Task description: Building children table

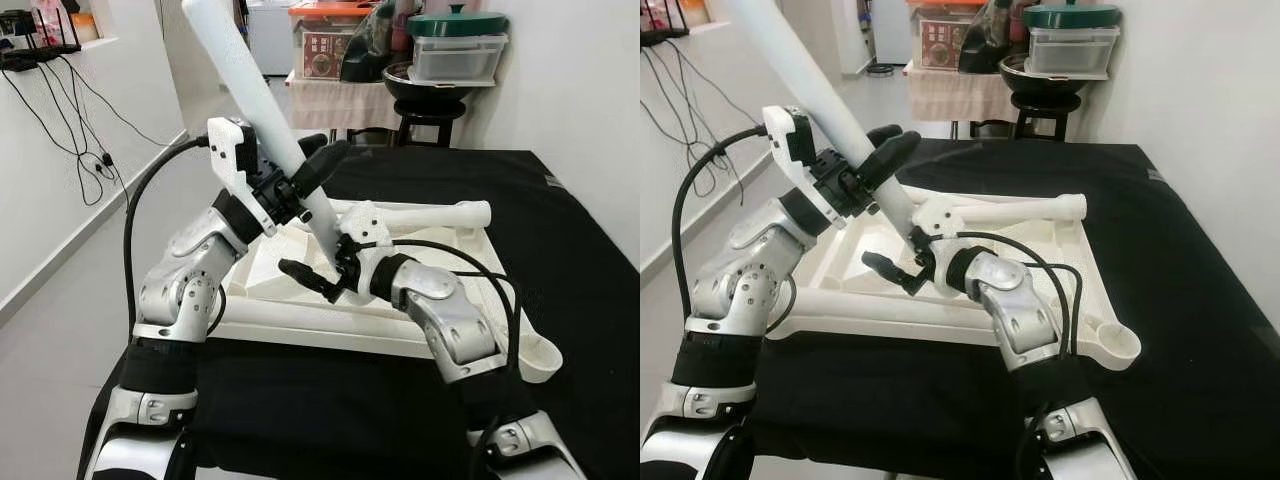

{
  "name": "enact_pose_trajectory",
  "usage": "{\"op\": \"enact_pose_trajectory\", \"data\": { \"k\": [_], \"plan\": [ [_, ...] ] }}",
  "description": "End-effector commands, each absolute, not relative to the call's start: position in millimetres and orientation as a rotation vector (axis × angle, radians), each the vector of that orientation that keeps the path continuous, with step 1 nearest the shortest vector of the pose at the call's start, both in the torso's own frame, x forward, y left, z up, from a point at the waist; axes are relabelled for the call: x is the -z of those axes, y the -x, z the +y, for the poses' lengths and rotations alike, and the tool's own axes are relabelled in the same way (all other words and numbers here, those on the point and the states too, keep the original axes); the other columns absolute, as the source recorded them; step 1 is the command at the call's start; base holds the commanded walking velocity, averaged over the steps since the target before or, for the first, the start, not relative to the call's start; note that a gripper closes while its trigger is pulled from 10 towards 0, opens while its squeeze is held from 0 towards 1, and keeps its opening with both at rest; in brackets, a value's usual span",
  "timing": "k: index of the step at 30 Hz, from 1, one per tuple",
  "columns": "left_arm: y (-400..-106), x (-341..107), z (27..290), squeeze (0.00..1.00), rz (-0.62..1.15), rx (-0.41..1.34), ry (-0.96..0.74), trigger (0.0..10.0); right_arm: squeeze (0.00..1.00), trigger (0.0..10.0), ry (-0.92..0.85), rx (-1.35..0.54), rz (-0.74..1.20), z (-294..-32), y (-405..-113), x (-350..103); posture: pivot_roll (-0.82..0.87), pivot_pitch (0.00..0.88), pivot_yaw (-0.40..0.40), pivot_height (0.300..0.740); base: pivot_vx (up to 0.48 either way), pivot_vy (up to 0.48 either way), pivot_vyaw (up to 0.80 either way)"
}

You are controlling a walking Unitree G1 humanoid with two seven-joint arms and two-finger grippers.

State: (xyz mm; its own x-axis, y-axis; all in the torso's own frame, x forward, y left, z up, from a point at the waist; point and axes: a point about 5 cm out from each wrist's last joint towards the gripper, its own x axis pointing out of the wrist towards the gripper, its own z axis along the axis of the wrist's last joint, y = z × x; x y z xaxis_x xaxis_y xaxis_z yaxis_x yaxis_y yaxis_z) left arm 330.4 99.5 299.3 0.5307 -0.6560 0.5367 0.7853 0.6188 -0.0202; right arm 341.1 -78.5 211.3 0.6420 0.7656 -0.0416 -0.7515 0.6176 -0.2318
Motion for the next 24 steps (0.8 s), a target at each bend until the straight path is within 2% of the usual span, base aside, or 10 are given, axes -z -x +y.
{"op": "enact_pose_trajectory", "data": {
  "k": [1,2,3,6,12,15,24],
  "plan": [
    [-328.5,-308.1,91.6,0.00,-0.541,0.925,0.279,0.0,1.00,10.0,0.237,-0.884,-0.053,-71.1,-342.1,-210.4,-0.09,0.000,0.000,0.740,0.000,0.000,0.00],
    [-328.5,-308.1,91.6,0.00,-0.541,0.925,0.279,0.0,1.00,10.0,0.237,-0.884,-0.053,-71.1,-342.1,-210.4,-0.09,0.000,0.000,0.740,0.000,0.000,0.00],
    [-327.8,-309.0,88.5,0.00,-0.542,0.941,0.282,0.0,0.00,10.0,0.237,-0.890,-0.042,-64.5,-343.0,-209.7,-0.09,0.000,0.001,0.740,0.000,0.000,0.00],
    [-325.1,-310.9,80.1,0.00,-0.547,0.982,0.290,0.0,0.00,10.0,0.237,-0.894,-0.012,-55.3,-343.9,-205.1,-0.09,0.000,0.001,0.740,0.000,0.000,0.00],
    [-322.4,-313.5,73.2,0.00,-0.552,1.018,0.305,0.0,0.00,10.0,0.237,-0.869,0.005,-53.0,-346.7,-200.2,-0.09,0.000,0.005,0.740,0.000,0.000,0.00],
    [-318.9,-315.1,67.0,0.00,-0.547,1.065,0.325,0.0,0.00,10.0,0.294,-0.758,0.030,-61.4,-357.0,-190.3,-0.09,0.000,0.004,0.740,0.000,0.000,0.00],
    [-317.3,-315.2,65.1,0.00,-0.540,1.085,0.339,0.0,0.00,10.0,0.292,-0.678,0.026,-69.1,-364.1,-189.3,-0.08,0.000,0.002,0.740,0.000,0.000,0.00]
  ]
}}
